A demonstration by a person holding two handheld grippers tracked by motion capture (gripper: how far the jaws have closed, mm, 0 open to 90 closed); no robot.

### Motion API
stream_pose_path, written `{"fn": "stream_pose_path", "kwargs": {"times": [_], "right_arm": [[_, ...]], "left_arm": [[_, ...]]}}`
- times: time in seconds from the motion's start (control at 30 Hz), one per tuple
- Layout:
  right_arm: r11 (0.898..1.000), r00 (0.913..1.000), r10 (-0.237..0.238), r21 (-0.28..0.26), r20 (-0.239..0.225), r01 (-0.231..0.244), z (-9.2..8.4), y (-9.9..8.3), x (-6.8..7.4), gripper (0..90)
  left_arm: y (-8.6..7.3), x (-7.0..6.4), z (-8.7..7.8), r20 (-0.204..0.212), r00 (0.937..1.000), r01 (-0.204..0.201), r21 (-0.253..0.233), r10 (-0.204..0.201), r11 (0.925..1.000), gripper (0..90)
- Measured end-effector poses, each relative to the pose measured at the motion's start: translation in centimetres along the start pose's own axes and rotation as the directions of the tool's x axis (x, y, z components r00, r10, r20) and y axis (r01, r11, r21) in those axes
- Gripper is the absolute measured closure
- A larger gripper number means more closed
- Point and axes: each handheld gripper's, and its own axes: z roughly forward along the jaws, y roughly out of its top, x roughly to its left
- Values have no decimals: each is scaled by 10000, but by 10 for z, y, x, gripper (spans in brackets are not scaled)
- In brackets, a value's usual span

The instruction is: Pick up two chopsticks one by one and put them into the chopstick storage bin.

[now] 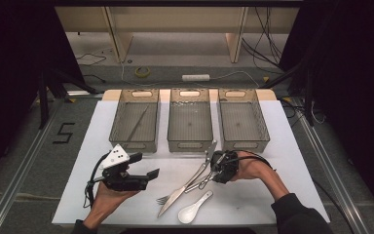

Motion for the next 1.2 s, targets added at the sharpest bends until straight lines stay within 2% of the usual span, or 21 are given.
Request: {"fn": "stream_pose_path", "kwargs": {"times": [0.33, 0.4, 0.5, 0.63, 0.93, 1.2], "right_arm": [[9995, 9997, 14, 315, -247, -6, 3, 2, -3, 669], [9989, 9994, -125, 443, -322, 139, 3, 3, -4, 687], [9986, 9995, -115, 513, -282, 130, 4, 5, -2, 699], [9954, 9983, -516, 796, -274, 537, 3, 6, 2, 722], [9890, 9951, -925, 1125, -364, 960, 2, 5, 12, 771], [9772, 9874, -1518, 1428, -453, 1568, 1, 5, 23, 816]], "left_arm": [[0, 0, 0, 6, 10000, -48, 59, 48, 10000, 159], [0, -1, 0, 13, 10000, -63, 67, 63, 10000, 159], [0, -1, 0, 24, 10000, -55, 60, 55, 10000, 160], [0, 0, 0, 12, 10000, -41, 73, 40, 10000, 159], [-1, -1, 1, 15, 9999, -108, 159, 108, 9998, 160], [0, -1, 1, 13, 10000, -98, 165, 98, 9998, 160]]}}
